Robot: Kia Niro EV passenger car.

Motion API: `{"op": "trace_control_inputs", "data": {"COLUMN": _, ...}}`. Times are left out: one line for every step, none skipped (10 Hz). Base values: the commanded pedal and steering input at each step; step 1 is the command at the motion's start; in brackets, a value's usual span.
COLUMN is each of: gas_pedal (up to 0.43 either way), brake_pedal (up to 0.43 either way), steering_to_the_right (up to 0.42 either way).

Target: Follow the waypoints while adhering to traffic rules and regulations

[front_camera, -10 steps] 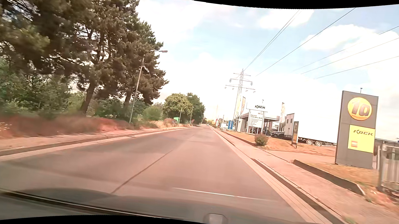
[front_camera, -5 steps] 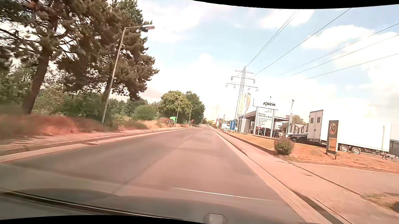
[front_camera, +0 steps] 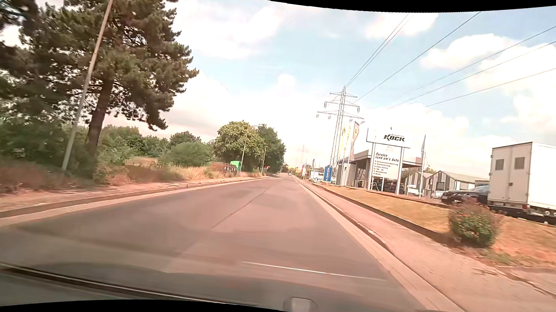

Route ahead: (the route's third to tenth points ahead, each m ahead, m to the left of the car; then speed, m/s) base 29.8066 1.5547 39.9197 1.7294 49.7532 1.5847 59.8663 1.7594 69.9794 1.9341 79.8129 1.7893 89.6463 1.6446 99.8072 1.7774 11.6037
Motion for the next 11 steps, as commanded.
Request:
{"op": "trace_control_inputs", "data": {"gas_pedal": 0.138, "brake_pedal": 0.000, "steering_to_the_right": -0.001}}
{"op": "trace_control_inputs", "data": {"gas_pedal": 0.138, "brake_pedal": 0.000, "steering_to_the_right": -0.001}}
{"op": "trace_control_inputs", "data": {"gas_pedal": 0.138, "brake_pedal": 0.000, "steering_to_the_right": -0.001}}
{"op": "trace_control_inputs", "data": {"gas_pedal": 0.138, "brake_pedal": 0.000, "steering_to_the_right": -0.001}}
{"op": "trace_control_inputs", "data": {"gas_pedal": 0.138, "brake_pedal": 0.000, "steering_to_the_right": -0.001}}
{"op": "trace_control_inputs", "data": {"gas_pedal": 0.138, "brake_pedal": 0.000, "steering_to_the_right": -0.001}}
{"op": "trace_control_inputs", "data": {"gas_pedal": 0.138, "brake_pedal": 0.000, "steering_to_the_right": -0.001}}
{"op": "trace_control_inputs", "data": {"gas_pedal": 0.138, "brake_pedal": 0.000, "steering_to_the_right": -0.001}}
{"op": "trace_control_inputs", "data": {"gas_pedal": 0.138, "brake_pedal": 0.000, "steering_to_the_right": -0.001}}
{"op": "trace_control_inputs", "data": {"gas_pedal": 0.138, "brake_pedal": 0.000, "steering_to_the_right": -0.001}}
{"op": "trace_control_inputs", "data": {"gas_pedal": 0.138, "brake_pedal": 0.000, "steering_to_the_right": -0.001}}
